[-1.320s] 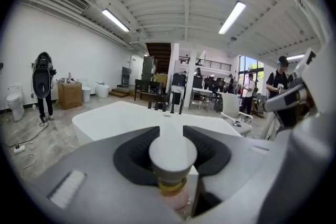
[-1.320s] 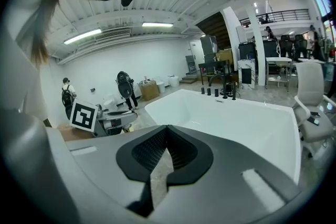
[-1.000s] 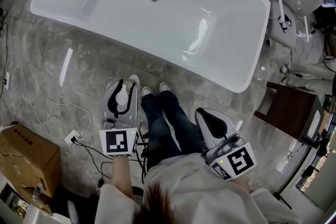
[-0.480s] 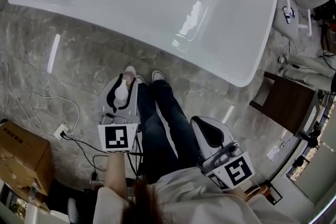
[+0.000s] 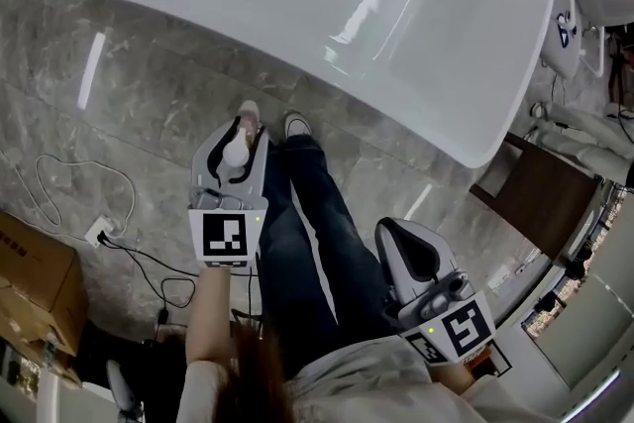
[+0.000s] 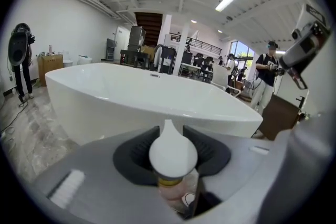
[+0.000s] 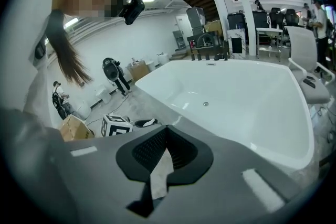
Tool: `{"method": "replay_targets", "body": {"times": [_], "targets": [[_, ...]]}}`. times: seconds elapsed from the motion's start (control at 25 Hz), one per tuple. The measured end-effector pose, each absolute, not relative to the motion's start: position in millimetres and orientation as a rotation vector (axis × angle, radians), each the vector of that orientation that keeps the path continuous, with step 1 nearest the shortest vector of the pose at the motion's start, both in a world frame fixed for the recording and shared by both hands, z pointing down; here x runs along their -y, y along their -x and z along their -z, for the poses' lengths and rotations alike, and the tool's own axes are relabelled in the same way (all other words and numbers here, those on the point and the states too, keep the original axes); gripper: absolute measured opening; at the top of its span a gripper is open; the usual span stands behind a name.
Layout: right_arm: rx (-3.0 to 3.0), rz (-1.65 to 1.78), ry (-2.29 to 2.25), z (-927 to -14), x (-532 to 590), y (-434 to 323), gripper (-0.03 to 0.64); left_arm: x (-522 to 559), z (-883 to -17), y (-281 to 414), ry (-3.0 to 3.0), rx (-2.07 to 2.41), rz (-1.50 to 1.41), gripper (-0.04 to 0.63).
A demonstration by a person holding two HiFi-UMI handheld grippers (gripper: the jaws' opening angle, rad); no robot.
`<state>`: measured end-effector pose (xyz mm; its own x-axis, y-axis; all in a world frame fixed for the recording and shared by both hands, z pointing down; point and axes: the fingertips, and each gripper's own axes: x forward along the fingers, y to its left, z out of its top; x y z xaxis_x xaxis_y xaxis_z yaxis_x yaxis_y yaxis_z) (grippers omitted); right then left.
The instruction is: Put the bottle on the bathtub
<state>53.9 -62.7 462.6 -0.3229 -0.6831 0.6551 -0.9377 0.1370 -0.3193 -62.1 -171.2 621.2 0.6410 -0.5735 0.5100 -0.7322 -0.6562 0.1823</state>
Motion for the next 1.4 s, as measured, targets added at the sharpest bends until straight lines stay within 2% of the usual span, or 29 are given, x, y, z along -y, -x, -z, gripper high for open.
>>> {"method": "replay_targets", "body": {"times": [0.68,1.4], "targets": [[1.970,-1.117,-1.573,-527.1,65.0,-50.9,-0.002,198.7,-774.1,63.5,-2.318,1.077,-0.722,0.186],[1.910,-1.187,-1.600,-552.7,73.8,-68.9,-0.002,196.8,-912.7,62.0,-2.031,1.079,-0.924,0.186]]}}
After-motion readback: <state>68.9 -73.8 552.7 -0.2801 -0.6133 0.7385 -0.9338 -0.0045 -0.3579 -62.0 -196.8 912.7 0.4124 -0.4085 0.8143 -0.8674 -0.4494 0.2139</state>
